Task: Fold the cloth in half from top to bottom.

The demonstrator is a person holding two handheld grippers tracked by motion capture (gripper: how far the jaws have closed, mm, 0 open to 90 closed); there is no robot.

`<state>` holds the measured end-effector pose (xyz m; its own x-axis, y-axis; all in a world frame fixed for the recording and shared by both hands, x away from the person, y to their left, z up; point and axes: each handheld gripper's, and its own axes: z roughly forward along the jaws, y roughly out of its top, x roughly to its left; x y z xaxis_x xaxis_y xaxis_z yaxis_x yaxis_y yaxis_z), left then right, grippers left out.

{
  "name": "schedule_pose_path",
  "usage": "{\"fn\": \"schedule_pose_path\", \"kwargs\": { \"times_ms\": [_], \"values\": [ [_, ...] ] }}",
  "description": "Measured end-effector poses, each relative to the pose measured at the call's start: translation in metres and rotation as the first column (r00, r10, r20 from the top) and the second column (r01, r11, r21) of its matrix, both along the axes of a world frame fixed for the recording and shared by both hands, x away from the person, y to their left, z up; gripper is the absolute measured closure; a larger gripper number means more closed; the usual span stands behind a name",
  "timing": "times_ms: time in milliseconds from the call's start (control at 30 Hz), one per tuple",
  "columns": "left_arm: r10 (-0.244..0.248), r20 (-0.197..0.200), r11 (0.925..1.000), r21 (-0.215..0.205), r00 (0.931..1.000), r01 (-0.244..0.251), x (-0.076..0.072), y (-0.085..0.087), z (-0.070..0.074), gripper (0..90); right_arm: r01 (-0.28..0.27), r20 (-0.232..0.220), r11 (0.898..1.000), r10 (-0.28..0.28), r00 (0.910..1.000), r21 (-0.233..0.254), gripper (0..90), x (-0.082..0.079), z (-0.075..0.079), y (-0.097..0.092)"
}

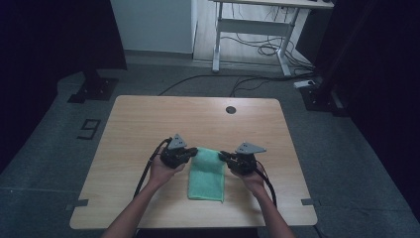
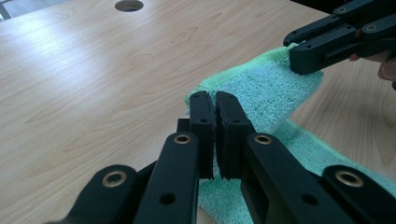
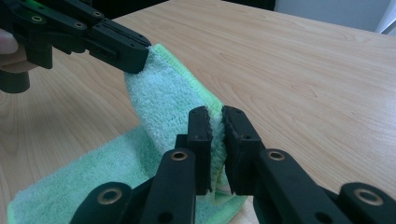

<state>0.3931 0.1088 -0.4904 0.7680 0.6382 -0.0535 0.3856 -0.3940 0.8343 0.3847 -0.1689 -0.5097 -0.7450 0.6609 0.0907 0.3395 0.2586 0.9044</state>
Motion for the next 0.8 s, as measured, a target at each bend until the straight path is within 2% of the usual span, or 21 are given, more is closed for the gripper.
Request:
{"fn": "schedule_pose_path", "kwargs": {
  "times_ms": [200,333,500,800],
  "values": [
    [-0.003,-0.01,0.9999,-0.011,0.9999,0.003,-0.004,0.002,-0.001,86.2,-0.009,0.002,1.0,0.009,1.0,-0.001,81.5,-0.003,0.0,0.0],
    [-0.006,-0.015,0.9999,-0.013,0.9999,0.006,-0.009,0.005,-0.001,86.3,-0.02,-0.007,1.0,0.02,0.9998,0.021,81.6,-0.01,-0.001,0.001],
    [-0.007,-0.024,0.9998,-0.017,0.9997,0.006,-0.014,0.008,-0.004,86.4,-0.042,-0.004,0.999,0.042,0.9991,0.025,81.6,-0.019,-0.003,0.003],
    [-0.016,-0.04,0.9997,-0.019,0.9991,0.015,-0.02,0.007,-0.008,86.4,-0.044,-0.022,0.998,0.045,0.9987,0.037,81.6,-0.022,-0.01,0.0]
  ]
}}
